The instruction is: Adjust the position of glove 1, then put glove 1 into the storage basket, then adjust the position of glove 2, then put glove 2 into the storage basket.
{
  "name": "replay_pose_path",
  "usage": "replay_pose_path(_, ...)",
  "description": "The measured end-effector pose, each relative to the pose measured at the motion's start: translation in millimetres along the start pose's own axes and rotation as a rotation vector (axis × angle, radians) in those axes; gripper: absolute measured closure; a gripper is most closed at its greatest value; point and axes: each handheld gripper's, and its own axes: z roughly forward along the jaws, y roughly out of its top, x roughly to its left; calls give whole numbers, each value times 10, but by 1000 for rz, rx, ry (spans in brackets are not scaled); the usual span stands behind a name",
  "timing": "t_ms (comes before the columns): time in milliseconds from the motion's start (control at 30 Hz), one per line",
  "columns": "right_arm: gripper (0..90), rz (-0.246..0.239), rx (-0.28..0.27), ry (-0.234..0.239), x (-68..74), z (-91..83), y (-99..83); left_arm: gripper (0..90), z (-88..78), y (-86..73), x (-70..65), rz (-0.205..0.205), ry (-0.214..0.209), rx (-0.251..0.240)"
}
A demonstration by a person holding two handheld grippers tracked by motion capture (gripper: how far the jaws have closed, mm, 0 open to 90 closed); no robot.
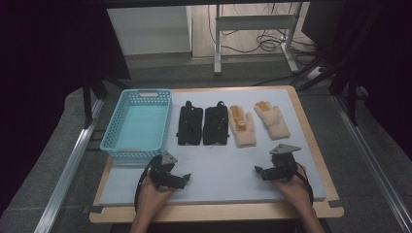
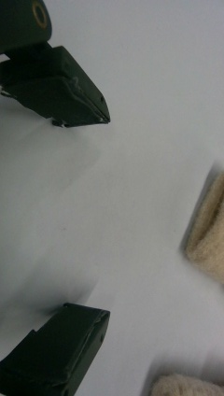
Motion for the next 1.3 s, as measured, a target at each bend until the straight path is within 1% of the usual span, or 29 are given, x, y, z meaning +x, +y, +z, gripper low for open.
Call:
replay_pose_path(733,63,0,3,2,-2,-3,4,25,0,0,0,-2,1,-1)
replay_pose_path(933,96,13,-8,1,-15,-19,-1,25,0,-2,0,-2,1,-2)
replay_pose_path(967,102,21,-10,7,-24,-28,-2,27,-1,-1,1,-4,1,-3)
replay_pose_path(1167,122,36,-20,20,-36,-46,-5,27,-1,-1,1,-3,2,-2)
replay_pose_path(1300,131,36,-29,34,-27,-63,24,27,-1,-1,1,-4,1,-3)
